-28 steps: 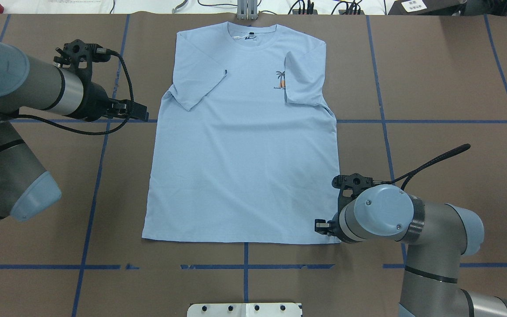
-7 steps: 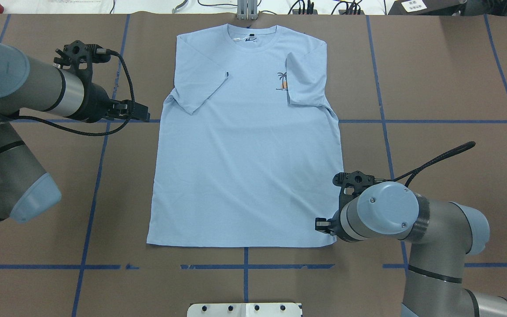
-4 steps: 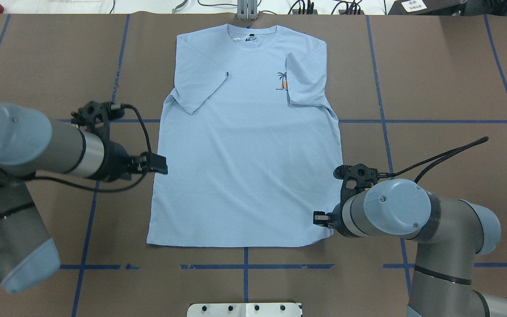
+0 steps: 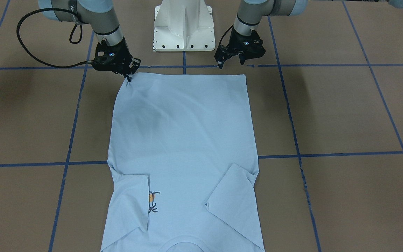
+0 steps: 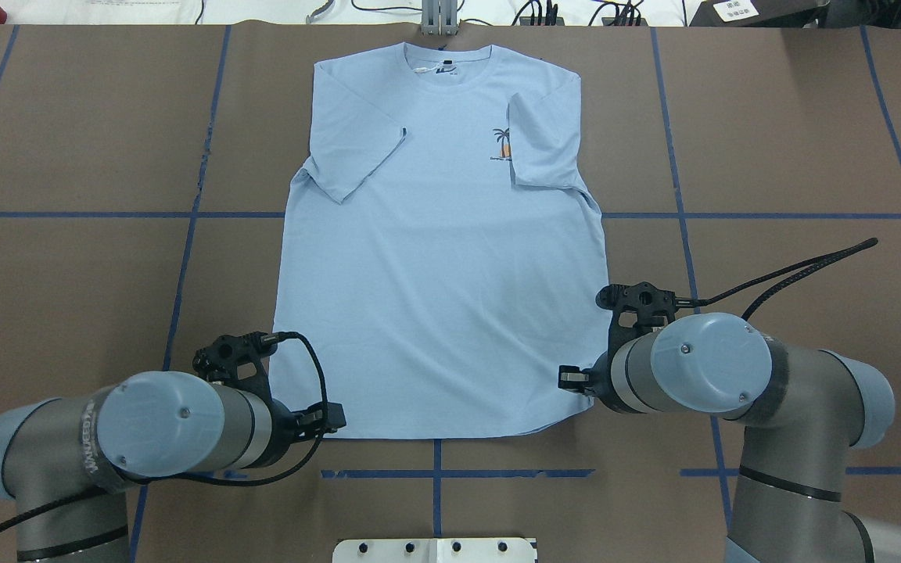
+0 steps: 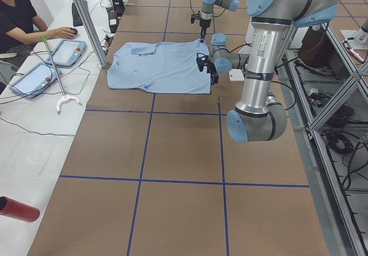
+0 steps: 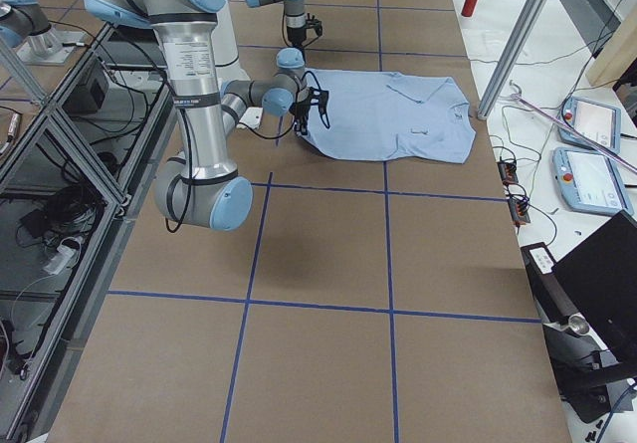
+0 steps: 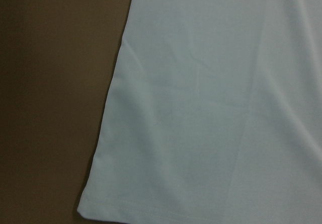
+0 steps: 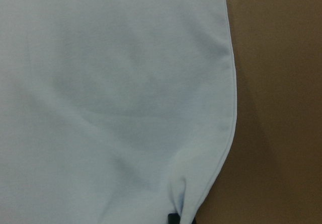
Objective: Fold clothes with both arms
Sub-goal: 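Move the left gripper down to the hem corner nearest it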
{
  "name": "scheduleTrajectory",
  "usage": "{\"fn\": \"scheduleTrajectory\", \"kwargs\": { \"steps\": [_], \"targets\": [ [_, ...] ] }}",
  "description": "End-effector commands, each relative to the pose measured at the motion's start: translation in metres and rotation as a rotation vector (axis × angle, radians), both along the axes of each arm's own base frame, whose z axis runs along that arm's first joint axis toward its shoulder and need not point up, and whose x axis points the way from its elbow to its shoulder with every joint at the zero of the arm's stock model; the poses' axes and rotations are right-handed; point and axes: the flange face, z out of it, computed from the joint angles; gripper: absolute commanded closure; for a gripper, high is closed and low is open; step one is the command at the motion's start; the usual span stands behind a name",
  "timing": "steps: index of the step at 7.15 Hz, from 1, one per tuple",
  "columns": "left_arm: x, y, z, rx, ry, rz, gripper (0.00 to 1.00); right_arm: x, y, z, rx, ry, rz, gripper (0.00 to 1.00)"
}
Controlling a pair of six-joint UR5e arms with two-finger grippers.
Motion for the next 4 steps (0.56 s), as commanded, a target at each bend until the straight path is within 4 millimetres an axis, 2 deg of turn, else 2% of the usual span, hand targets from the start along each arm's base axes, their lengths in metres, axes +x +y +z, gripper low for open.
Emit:
{"fn": "scheduleTrajectory", "kwargs": {
  "steps": [1, 4],
  "targets": [
    [0.020, 0.001, 0.025, 0.014, -0.081, -0.026, 0.02, 0.006, -0.006, -0.003, 0.001, -0.009, 0.011, 1.00],
    [0.009, -0.021, 0.034, 0.036, -0.103, -0.052, 0.04, 0.007, -0.008, -0.004, 0.002, -0.010, 0.017, 1.00]
  ]
}}
